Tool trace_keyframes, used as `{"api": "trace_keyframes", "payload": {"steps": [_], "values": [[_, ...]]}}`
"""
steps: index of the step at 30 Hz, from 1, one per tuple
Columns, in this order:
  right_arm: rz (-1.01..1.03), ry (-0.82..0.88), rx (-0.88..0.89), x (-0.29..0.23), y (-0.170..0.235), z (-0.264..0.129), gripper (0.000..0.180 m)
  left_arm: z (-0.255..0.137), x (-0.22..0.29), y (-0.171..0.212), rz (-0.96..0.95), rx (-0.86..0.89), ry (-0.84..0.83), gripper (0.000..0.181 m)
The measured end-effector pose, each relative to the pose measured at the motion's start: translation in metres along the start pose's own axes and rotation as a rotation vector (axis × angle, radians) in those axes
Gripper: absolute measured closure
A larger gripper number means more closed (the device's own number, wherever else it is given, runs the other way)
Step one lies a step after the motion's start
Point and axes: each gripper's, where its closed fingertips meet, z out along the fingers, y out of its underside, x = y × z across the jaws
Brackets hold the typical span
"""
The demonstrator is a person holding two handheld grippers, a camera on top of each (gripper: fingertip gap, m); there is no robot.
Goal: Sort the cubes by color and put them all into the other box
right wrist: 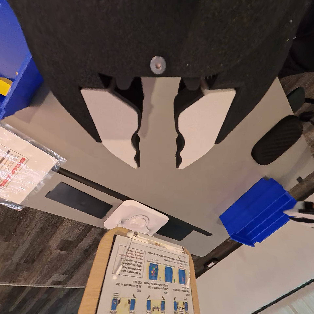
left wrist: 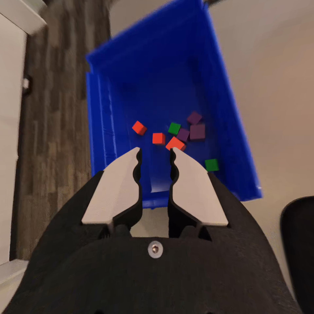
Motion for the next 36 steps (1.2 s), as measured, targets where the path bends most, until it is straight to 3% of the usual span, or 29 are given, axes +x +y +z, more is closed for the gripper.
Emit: {"api": "trace_keyframes", "payload": {"steps": [5, 8, 12, 20, 27, 36], "values": [[0.003, 0.000, -0.010, -0.002, 0.005, 0.001, 0.140, 0.053, 0.010, 0.026, -0.045, -0.141, 0.181, 0.158], [0.000, 0.030, -0.044, 0.004, 0.013, 0.001, 0.140, 0.061, 0.029, 0.021, -0.030, -0.099, 0.318, 0.159], [-0.001, 0.054, -0.083, 0.010, 0.021, 0.004, 0.140, 0.078, 0.020, 0.013, 0.051, -0.106, 0.238, 0.160], [0.010, 0.059, -0.174, 0.013, 0.037, 0.013, 0.141, 0.107, 0.025, 0.007, 0.190, -0.211, 0.272, 0.156], [0.008, 0.064, -0.193, 0.015, 0.038, 0.017, 0.142, 0.111, 0.028, 0.004, 0.292, -0.188, 0.329, 0.157], [0.001, 0.062, -0.217, 0.014, 0.041, 0.022, 0.143, 0.105, 0.031, 0.013, 0.287, -0.184, 0.435, 0.157]]}}
